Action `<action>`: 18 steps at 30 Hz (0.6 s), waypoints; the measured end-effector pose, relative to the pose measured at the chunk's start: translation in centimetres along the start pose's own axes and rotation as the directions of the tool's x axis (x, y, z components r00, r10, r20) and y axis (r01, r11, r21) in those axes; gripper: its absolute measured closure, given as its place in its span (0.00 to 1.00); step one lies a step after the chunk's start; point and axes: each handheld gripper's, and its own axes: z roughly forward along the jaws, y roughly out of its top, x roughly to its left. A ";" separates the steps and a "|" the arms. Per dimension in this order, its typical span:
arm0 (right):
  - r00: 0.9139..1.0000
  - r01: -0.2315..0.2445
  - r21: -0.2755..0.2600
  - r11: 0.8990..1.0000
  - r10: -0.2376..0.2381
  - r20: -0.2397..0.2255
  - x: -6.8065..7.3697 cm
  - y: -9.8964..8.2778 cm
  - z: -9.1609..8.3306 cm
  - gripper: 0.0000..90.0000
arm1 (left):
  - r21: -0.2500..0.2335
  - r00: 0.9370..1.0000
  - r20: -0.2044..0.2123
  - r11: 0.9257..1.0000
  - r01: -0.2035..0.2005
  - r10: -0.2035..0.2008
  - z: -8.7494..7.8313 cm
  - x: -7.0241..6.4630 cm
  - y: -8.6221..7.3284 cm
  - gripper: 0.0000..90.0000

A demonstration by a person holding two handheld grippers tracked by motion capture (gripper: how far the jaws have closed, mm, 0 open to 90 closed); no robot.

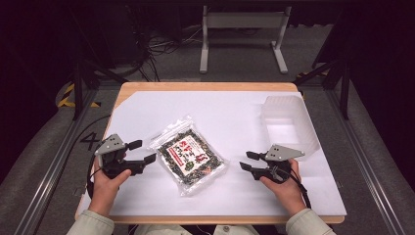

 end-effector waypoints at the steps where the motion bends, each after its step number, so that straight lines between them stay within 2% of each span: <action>1: 1.000 -0.001 0.000 1.000 0.001 -0.002 0.0 0.0 0.0 0.57 | -0.002 1.000 -0.001 1.000 0.008 -0.008 0.1 0.2 0.3 0.24; 2: 1.000 0.001 0.003 1.000 -0.001 -0.002 0.1 0.0 0.0 0.57 | -0.012 0.999 0.000 0.999 0.033 -0.033 0.1 0.5 0.7 0.24; 4: 1.000 0.001 0.008 1.000 -0.001 -0.003 0.1 0.0 0.1 0.57 | -0.016 0.999 0.009 0.999 0.045 -0.044 0.2 0.6 0.9 0.23; 11: 1.000 -0.002 0.013 1.000 0.002 -0.009 0.2 -0.1 0.2 0.56 | -0.015 1.000 -0.010 1.000 0.011 -0.011 0.7 0.5 1.9 0.21; 16: 1.000 -0.002 0.016 1.000 0.002 -0.014 0.2 -0.1 0.3 0.55 | 0.009 0.999 -0.023 0.999 0.038 -0.038 1.0 1.3 2.8 0.19; 18: 1.000 -0.001 0.019 1.000 0.002 -0.016 0.2 -0.2 0.3 0.55 | 0.003 0.998 -0.030 0.998 0.057 -0.057 1.1 1.7 2.9 0.18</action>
